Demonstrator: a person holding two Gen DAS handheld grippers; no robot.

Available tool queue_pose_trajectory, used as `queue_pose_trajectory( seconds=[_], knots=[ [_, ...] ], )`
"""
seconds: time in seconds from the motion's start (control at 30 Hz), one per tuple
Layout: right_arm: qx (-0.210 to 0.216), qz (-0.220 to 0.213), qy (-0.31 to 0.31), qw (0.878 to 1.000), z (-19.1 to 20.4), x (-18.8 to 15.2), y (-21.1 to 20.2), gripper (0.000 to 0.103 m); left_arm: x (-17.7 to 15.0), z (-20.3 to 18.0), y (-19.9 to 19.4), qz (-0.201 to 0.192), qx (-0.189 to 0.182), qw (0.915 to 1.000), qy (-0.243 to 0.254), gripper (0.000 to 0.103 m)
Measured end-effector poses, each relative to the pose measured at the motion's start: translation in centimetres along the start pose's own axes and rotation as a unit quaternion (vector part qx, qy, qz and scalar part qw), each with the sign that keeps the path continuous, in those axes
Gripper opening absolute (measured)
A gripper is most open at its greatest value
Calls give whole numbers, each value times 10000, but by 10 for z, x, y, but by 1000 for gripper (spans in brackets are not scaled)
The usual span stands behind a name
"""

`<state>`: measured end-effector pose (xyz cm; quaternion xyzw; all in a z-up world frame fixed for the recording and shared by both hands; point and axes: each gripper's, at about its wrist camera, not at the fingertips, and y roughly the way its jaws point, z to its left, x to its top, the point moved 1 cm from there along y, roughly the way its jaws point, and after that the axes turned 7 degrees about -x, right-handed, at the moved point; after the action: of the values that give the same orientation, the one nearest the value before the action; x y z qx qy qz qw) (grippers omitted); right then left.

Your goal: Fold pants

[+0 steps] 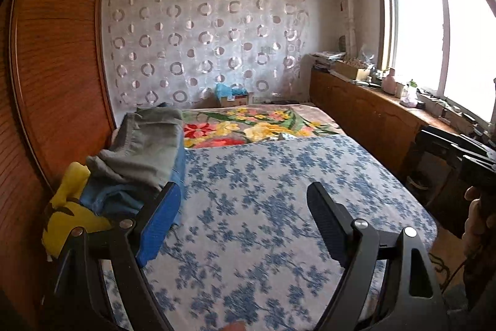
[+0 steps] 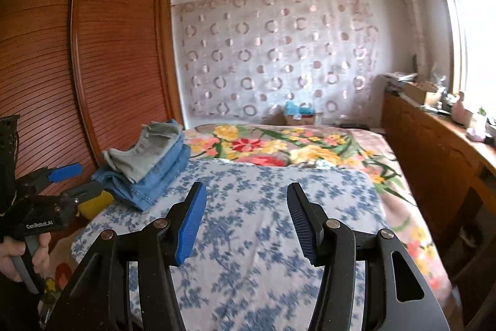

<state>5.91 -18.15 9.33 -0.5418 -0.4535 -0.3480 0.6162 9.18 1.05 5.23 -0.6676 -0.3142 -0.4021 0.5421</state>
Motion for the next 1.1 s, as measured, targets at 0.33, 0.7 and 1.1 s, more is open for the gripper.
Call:
queue_pose_trajectory(
  seconds=[0.33, 0.7, 1.1],
  knots=[
    [-206, -33, 170, 9996, 12, -17, -28, 57, -9, -16, -19, -83, -18, 10000, -13, 84],
    [-225, -99, 189, 9995, 12, -24, -37, 57, -7, -17, -29, -171, 59, 9998, -9, 84],
    [-220, -94, 193, 9995, 0, -28, -28, 57, -7, -17, -30, -198, 76, 9998, -18, 84]
  ],
)
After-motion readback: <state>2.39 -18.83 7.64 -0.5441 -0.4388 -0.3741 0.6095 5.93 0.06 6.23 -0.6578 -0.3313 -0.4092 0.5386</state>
